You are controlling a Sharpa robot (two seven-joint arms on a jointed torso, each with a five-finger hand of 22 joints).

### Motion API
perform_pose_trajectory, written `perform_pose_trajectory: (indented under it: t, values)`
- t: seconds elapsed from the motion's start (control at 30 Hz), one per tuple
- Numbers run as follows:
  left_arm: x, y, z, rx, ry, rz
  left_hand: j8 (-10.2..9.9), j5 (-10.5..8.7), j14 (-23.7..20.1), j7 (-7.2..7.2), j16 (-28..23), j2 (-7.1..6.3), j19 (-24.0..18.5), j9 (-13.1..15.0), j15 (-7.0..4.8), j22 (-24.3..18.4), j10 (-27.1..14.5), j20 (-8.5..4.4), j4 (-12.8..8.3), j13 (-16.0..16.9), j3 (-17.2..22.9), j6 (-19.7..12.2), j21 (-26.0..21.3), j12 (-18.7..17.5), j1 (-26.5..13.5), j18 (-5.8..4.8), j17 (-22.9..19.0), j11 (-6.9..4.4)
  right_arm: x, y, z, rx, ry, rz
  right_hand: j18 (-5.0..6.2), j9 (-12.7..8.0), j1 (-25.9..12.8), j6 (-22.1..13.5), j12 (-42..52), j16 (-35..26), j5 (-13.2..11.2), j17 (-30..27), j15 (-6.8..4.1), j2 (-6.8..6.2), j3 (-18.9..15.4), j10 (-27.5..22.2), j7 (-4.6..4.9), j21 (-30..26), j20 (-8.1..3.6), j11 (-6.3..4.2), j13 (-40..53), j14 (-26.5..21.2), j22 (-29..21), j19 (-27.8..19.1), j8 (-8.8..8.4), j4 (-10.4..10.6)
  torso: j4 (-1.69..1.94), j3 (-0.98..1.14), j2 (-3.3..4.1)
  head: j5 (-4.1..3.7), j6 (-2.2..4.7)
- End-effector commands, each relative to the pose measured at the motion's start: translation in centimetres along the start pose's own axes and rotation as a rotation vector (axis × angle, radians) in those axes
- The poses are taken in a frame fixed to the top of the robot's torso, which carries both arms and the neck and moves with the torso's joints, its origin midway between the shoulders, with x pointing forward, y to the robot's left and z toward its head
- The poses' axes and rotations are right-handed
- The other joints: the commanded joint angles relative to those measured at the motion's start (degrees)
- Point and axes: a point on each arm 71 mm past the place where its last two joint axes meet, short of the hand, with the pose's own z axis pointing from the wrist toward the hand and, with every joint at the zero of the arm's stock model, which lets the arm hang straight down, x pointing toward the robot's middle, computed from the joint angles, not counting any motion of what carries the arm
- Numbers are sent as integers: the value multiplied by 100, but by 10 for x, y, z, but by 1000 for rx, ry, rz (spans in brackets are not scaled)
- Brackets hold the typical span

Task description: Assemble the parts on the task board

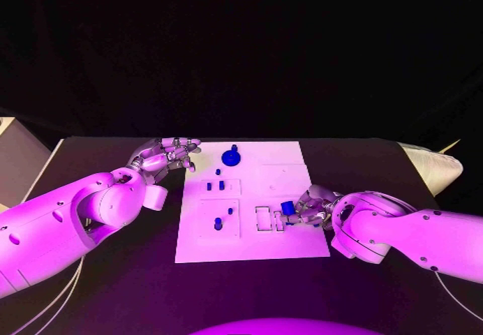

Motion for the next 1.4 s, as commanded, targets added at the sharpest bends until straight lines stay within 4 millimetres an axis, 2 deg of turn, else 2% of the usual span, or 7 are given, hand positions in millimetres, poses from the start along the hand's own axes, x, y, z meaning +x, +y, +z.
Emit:
perform_pose_trajectory:
  t: [0.03, 0.23, 0.4, 0.8, 1.07, 1.4]
  values:
    - [1, 0, 0, 3, 11, 0, 26, -9, -5, 10, -27, 7, 32, 6, -26, -8, -22, -7, 36, -9, -4, 25, -23, 39, -28, 37, -5, -10, 0, -4, -6, 19, 0, 9, -97, 36, 43, 52, -23, 25, 43, 1505, -5, 23, 45, 131, -8, 34, 16, 22, 860, 598, 215, 192, 26, 13, 1, -3, -4, 2, -2]
    - [1, 0, 0, 1, 11, 0, 27, -6, -6, 7, -26, 11, 37, 9, -28, -16, -24, -7, 43, -10, -5, 25, -34, 40, -22, 39, -8, -13, -7, 5, -16, -2, 8, 23, -102, 35, 36, 64, -15, 25, 57, 1505, -7, 35, 49, 138, -11, 58, 15, 20, 869, 598, 236, 198, 28, 15, -4, -5, -3, -4, 10]
    - [2, 0, 0, 0, 14, -1, 27, -6, -6, 7, -26, 11, 37, 9, -28, -16, -24, -7, 43, -10, -5, 25, -34, 40, -22, 39, -8, -13, -4, 15, -18, -24, 34, 14, -107, 34, 29, 79, -24, 25, 62, 1505, -9, 39, 49, 134, -15, 82, 14, 17, 862, 598, 258, 204, 33, 15, 5, -1, 5, -3, 6]
    - [2, 1, 0, -2, 16, -1, 28, -6, -6, 7, -26, 11, 38, 10, -28, -19, -26, -7, 48, -11, -7, 25, -38, 40, -23, 39, -9, -12, 13, 32, -9, -47, 89, -28, -103, 26, -36, 101, -69, 25, 0, 1505, -14, 4, 12, 113, -20, 67, 9, 13, 832, 598, 251, 197, 34, 18, 11, -6, 7, 11, -28]
    - [3, 0, 0, -2, 18, -1, 28, -6, -6, 7, -26, 11, 38, 10, -28, -19, -26, -7, 48, -11, -7, 25, -38, 40, -23, 39, -9, -12, 16, 39, -4, -61, 80, -55, -100, 22, -159, 124, -92, 25, -197, 1505, -17, -28, -64, 109, -26, 53, 6, 9, 829, 598, 254, 187, 44, 19, 8, -3, 6, 24, -29]
    - [2, 0, 0, -3, 17, -1, 28, -6, -6, 7, -26, 11, 38, 10, -28, -19, -26, -7, 48, -11, -7, 25, -38, 40, -23, 39, -9, -12, 19, 45, 0, -69, 80, -65, -101, 26, -223, 132, -93, 25, -333, 1505, -19, -35, -109, 114, -29, 58, 3, 7, 838, 598, 267, 185, 56, 19, 1, 2, 10, 43, -38]
